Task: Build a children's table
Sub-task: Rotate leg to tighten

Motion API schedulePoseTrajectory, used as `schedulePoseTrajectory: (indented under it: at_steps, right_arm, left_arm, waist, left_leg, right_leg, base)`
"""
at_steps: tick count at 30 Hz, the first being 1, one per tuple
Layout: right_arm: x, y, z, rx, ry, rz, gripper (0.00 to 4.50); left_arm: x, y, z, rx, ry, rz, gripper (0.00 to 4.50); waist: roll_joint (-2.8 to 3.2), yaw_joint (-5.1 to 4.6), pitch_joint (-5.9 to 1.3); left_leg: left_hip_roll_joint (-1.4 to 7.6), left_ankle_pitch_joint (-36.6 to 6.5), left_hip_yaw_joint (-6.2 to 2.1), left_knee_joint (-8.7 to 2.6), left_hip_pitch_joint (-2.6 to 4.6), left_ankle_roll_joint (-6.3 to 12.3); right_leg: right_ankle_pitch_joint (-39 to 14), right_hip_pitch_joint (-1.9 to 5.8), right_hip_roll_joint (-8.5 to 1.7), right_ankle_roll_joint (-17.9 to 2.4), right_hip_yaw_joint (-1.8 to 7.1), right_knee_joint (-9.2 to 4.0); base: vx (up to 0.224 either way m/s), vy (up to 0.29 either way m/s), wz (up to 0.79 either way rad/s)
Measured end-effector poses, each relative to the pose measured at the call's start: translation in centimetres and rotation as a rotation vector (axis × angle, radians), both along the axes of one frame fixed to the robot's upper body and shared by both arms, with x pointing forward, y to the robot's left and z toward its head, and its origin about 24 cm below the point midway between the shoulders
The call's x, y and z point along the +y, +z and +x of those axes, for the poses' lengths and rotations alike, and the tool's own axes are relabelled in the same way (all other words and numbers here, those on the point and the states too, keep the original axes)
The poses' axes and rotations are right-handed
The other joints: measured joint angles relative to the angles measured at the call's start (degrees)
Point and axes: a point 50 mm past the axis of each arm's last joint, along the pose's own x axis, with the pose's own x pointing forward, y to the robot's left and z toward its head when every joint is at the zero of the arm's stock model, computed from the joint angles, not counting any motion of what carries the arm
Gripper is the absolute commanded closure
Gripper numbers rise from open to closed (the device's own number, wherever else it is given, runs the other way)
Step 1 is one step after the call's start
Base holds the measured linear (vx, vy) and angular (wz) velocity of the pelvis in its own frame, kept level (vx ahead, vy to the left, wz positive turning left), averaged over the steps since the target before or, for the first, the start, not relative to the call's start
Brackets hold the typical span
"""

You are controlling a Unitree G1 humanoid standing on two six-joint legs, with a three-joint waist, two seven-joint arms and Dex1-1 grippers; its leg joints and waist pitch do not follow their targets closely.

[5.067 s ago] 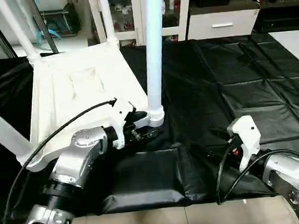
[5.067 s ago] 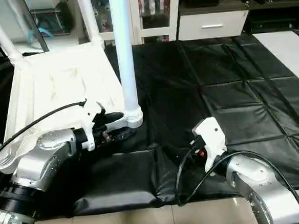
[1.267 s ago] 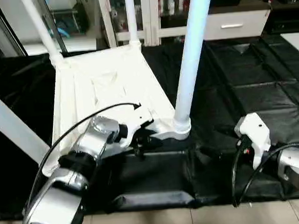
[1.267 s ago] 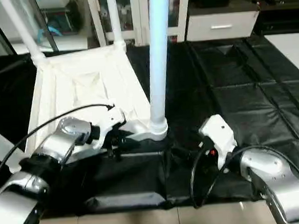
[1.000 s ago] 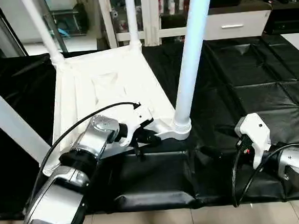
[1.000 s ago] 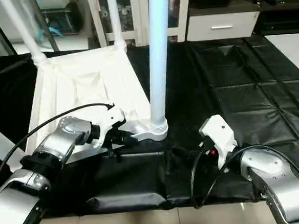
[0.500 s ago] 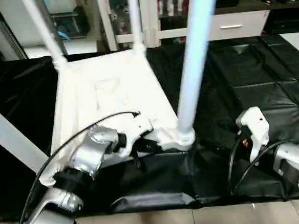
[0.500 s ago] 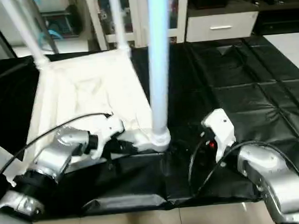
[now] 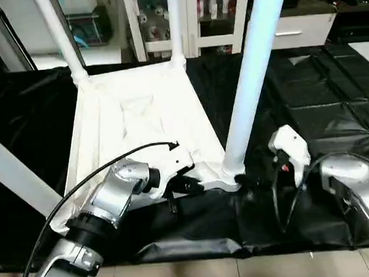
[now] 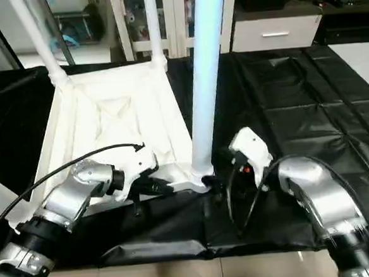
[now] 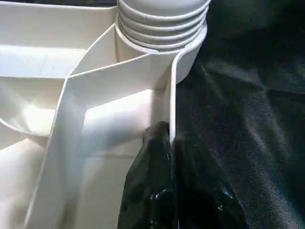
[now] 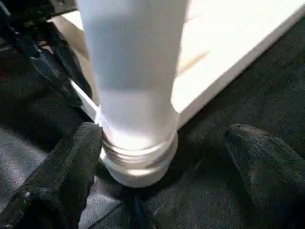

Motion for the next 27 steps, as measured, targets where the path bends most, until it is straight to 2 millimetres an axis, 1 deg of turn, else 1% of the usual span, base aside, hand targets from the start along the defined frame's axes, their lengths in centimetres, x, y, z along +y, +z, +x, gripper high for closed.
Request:
schedulePoseTrajectory:
  at_steps: [5,10,11,14,15,16,17,20,22,23,25,27]
  right_arm:
    - [0.6,-0.3,0.6,0.005,0.034,0.028,0.09]
    - [0.8,-0.6,0.7,0.006,0.072,0.044,0.09]
    - [0.8,-0.7,0.7,0.010,0.074,0.046,0.34]
    - [0.7,-1.1,0.7,0.024,0.080,0.049,0.47]
    - [0.6,-1.1,0.8,0.027,0.086,0.049,0.60]
    - [0.6,-1.1,0.8,0.026,0.089,0.048,0.60]
    - [0.6,-1.1,0.8,0.024,0.095,0.048,0.84]
    - [0.7,-1.0,1.0,0.025,0.117,0.049,0.93]
    - [0.9,-1.0,1.2,0.023,0.121,0.057,1.20]
    - [0.9,-1.1,1.2,0.022,0.123,0.059,1.20]
    - [1.0,-1.2,1.2,0.029,0.132,0.064,1.36]
    - [1.0,-1.2,1.2,0.031,0.139,0.065,1.61]
  left_arm:
    - [0.0,0.0,0.0,0.000,0.000,0.002,4.50]
    - [-0.1,0.1,0.0,-0.002,-0.004,0.004,4.50]
    - [-0.1,0.1,0.0,-0.002,-0.004,0.004,4.50]
    - [-0.1,0.1,0.0,-0.002,-0.003,0.004,4.50]
    - [-0.1,0.1,0.0,-0.002,-0.003,0.005,4.50]
    - [-0.1,0.1,0.0,-0.002,-0.003,0.005,4.50]
    - [-0.1,0.1,0.0,-0.002,-0.003,0.005,4.50]
    - [-0.2,0.1,0.0,-0.001,-0.004,0.007,4.50]
    - [-0.1,0.1,0.1,0.001,-0.004,0.008,4.50]
    - [-0.1,0.1,0.1,0.001,-0.004,0.008,4.50]
    - [-0.1,0.1,0.1,0.001,-0.004,0.009,4.50]
    - [-0.1,0.1,0.1,0.002,-0.004,0.010,4.50]
  waist:
    - [-0.12,-0.02,0.00]
    - [-0.15,0.13,0.00]
    - [-0.15,0.14,0.00]
    - [-0.15,0.11,0.00]
    - [-0.15,0.12,0.00]
    - [-0.15,0.12,0.00]
    - [-0.15,0.12,0.00]
    - [-0.16,0.12,0.01]
    - [-0.16,0.14,0.01]
    - [-0.16,0.16,0.01]
    - [-0.16,0.16,0.01]
    - [-0.16,0.15,0.01]
  left_leg:
    - [-0.01,0.00,0.00,0.02,-0.02,0.00]
    - [0.00,-0.01,0.00,0.02,-0.03,0.02]
    - [0.00,-0.01,0.00,0.02,-0.04,0.02]
    - [0.00,-0.01,0.00,0.04,-0.04,0.02]
    - [0.00,-0.01,0.00,0.04,-0.04,0.02]
    - [0.00,-0.01,0.00,0.04,-0.03,0.02]
    - [0.00,-0.01,0.00,0.04,-0.03,0.02]
    - [0.00,0.00,0.00,0.06,-0.04,0.02]
    - [0.00,0.00,0.00,0.08,-0.04,0.02]
    - [0.00,0.00,-0.01,0.09,-0.05,0.03]
    - [0.00,0.00,-0.01,0.12,-0.07,0.03]
    - [0.00,-0.01,-0.01,0.13,-0.07,0.04]
  right_leg:
    - [0.00,0.00,0.00,-0.01,0.01,0.00]
    - [0.00,0.00,0.00,-0.01,-0.01,-0.01]
    - [0.00,0.00,0.00,-0.01,0.00,-0.01]
    - [0.01,0.00,0.00,-0.01,0.00,0.00]
    - [0.01,0.00,0.00,-0.01,-0.01,0.00]
    - [0.01,0.00,0.00,-0.01,-0.01,0.00]
    - [0.01,0.00,0.00,-0.01,-0.01,0.01]
    - [0.01,0.00,0.00,-0.02,-0.01,0.01]
    - [0.01,0.00,0.00,-0.02,-0.01,0.02]
    - [0.01,0.00,0.00,-0.02,-0.01,0.02]
    - [0.02,0.00,-0.01,-0.03,-0.01,0.03]
    - [0.02,0.00,-0.01,-0.04,-0.01,0.03]
  base:
    - [0.000,0.000,0.00]
    - [0.000,0.000,0.00]
    - [0.000,0.000,0.00]
    - [0.000,0.000,0.00]
    - [0.000,0.000,0.00]
    - [0.000,0.000,0.00]
    - [0.000,0.000,0.00]
    - [0.000,0.000,0.00]
    - [0.000,0.000,0.00]
    - [0.000,0.000,0.00]
    - [0.000,0.000,0.00]
    - [0.000,0.000,0.00]
